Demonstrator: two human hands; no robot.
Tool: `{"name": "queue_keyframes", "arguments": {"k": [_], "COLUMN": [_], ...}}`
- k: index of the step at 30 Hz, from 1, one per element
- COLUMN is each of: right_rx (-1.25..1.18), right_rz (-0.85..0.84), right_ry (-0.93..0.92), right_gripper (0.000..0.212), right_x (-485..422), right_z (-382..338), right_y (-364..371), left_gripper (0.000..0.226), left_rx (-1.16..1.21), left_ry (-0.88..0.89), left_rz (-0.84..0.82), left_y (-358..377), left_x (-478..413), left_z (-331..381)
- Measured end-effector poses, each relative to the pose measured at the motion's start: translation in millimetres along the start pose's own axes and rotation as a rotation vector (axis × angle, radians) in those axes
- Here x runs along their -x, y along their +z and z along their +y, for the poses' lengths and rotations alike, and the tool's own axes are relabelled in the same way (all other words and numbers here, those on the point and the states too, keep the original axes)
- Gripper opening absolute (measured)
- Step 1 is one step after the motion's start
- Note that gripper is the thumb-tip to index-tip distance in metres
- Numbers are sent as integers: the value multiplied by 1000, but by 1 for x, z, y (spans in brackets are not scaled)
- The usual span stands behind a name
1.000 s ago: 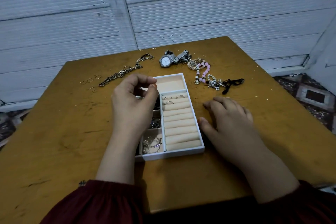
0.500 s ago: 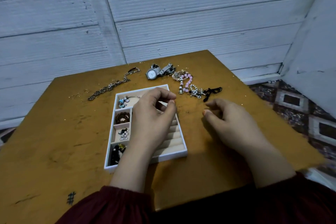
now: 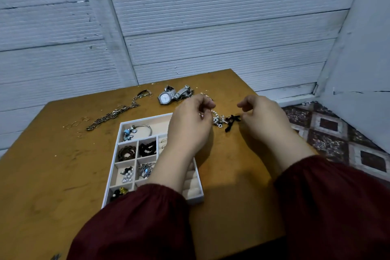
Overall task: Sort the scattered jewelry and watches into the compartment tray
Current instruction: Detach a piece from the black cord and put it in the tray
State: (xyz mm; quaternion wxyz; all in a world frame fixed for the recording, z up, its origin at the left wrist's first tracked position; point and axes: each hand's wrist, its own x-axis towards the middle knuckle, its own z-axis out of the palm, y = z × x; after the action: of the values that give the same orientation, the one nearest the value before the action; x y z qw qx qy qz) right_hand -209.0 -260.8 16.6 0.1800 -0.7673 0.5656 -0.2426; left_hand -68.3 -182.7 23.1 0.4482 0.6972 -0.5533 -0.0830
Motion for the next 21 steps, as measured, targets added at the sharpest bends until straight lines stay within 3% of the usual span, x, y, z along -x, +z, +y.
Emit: {"name": "queue_keyframes", "arguments": {"k": [13, 16, 21], "right_rx": [-213, -230, -190], "right_rz": [79, 86, 75], "right_ry": [-30, -6, 13], "right_gripper": [14, 13, 12], "right_x": [-37, -40, -42], "right_z": [20, 22, 26], "right_y": [28, 27, 27], "left_gripper": [19, 12, 22], "left_rx": [-245, -347, -468], "left_ry": [-154, -115, -22], "left_rz": [-119, -173, -212], "left_y": [25, 32, 40], "left_x": [-51, -45, -42], "left_z": [-13, -11, -12]}}
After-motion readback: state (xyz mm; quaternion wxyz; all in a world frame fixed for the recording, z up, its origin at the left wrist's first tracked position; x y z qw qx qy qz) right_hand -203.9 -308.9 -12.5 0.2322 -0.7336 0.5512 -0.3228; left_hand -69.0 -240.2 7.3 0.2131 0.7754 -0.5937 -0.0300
